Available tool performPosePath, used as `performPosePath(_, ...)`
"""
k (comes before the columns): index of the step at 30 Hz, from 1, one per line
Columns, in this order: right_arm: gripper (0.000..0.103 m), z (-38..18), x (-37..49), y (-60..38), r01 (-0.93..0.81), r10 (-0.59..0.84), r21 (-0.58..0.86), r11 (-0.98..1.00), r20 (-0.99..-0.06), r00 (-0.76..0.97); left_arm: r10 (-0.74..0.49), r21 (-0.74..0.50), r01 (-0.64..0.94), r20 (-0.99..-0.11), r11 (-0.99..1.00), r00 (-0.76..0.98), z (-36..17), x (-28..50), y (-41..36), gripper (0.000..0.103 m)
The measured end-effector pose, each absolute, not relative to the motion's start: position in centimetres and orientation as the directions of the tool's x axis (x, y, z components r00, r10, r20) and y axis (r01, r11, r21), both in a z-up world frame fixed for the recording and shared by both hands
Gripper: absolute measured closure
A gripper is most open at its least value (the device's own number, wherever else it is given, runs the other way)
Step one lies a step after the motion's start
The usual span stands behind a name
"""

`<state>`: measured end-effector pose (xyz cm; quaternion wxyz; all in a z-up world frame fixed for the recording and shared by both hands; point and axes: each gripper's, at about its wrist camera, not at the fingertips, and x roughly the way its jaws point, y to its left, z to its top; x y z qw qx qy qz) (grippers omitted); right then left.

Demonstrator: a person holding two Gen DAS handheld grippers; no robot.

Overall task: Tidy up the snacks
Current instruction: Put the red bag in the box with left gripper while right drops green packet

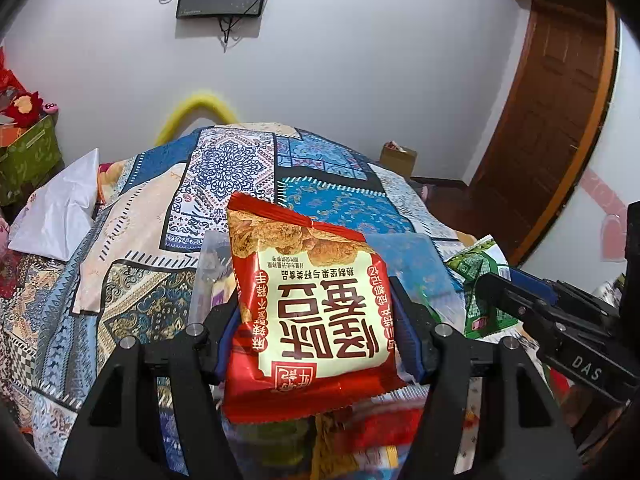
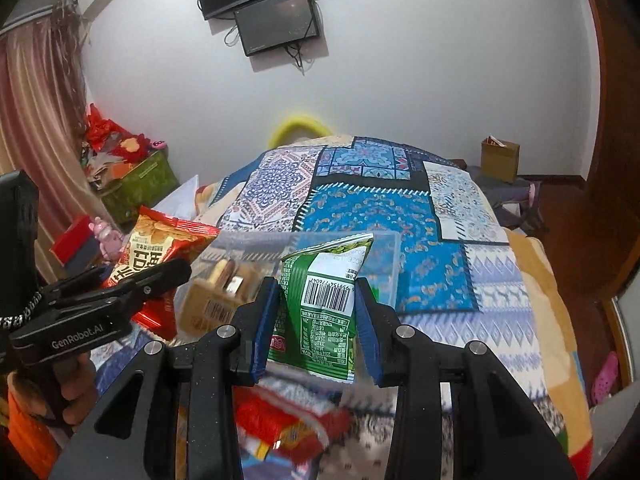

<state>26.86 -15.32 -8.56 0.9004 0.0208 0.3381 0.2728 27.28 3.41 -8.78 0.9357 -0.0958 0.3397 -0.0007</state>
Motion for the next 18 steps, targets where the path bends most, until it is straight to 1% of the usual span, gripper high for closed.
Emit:
performPosePath(13,0.069,-11.1,31.6,-12.1,-0.472,0.473,0.198,0.859,-0.658,0.586,-0.048,-0.205,-0.141,-0.708,0.969,0.705,-13.0,33.7,4.6,0.039)
performPosePath(18,0.069,-11.6,31.7,-11.7,-0.478,0.466,0.188,0.858,-0.677,0.570,-0.031,-0.198,-0.168,-0.730,0.966,0.683,-14.0,34.5,4.8,0.039)
